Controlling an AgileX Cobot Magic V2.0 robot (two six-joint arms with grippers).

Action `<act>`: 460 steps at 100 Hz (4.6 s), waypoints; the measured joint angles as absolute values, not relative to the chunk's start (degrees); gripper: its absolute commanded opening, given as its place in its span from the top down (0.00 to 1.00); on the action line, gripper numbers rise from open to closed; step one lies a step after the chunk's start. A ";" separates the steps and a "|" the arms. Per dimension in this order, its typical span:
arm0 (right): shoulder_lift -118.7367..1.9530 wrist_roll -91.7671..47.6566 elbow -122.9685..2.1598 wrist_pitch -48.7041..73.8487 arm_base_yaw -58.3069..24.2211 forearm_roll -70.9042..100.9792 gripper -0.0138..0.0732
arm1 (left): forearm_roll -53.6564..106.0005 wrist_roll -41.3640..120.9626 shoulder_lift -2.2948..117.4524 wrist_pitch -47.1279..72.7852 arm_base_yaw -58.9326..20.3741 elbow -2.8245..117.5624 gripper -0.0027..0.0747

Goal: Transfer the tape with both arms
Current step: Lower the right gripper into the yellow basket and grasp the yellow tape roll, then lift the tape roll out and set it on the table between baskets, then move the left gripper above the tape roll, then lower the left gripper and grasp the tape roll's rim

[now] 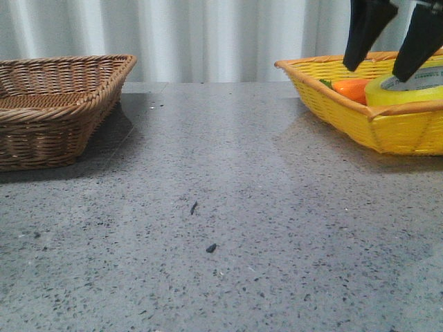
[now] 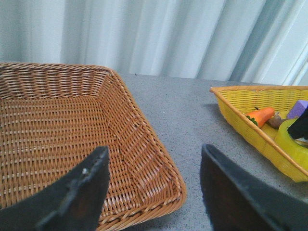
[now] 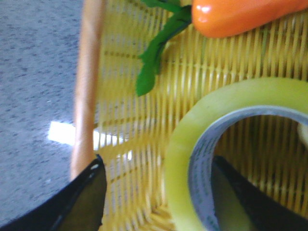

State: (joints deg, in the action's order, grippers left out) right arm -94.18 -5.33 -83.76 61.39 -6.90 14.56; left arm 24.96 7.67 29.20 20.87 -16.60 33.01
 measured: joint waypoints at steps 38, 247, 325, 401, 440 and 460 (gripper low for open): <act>-99.82 -2.63 -83.85 60.23 -6.90 10.64 0.69 | 24.96 7.71 29.23 20.87 -16.60 33.01 0.47; -119.29 -1.52 -119.28 68.72 -29.05 11.27 0.33 | 25.08 7.80 29.33 27.35 -16.60 33.01 0.47; -56.35 -3.03 -90.57 64.11 -34.60 8.20 0.89 | 28.39 18.88 56.77 28.51 -25.17 52.68 0.47; -23.39 0.00 -57.09 51.79 -34.60 3.66 0.89 | 24.68 16.36 96.22 43.37 -28.03 91.40 0.46; -23.39 0.00 -57.05 51.70 -34.60 2.83 0.89 | 17.34 10.80 102.36 48.80 -28.03 93.90 0.32; -23.39 0.00 -57.05 51.95 -34.60 2.81 0.89 | 17.34 10.53 104.92 48.15 -28.03 94.10 0.32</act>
State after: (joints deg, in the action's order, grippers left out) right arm -23.39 0.00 -57.05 51.95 -34.60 2.81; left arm 17.34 10.53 104.92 48.15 -28.03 94.10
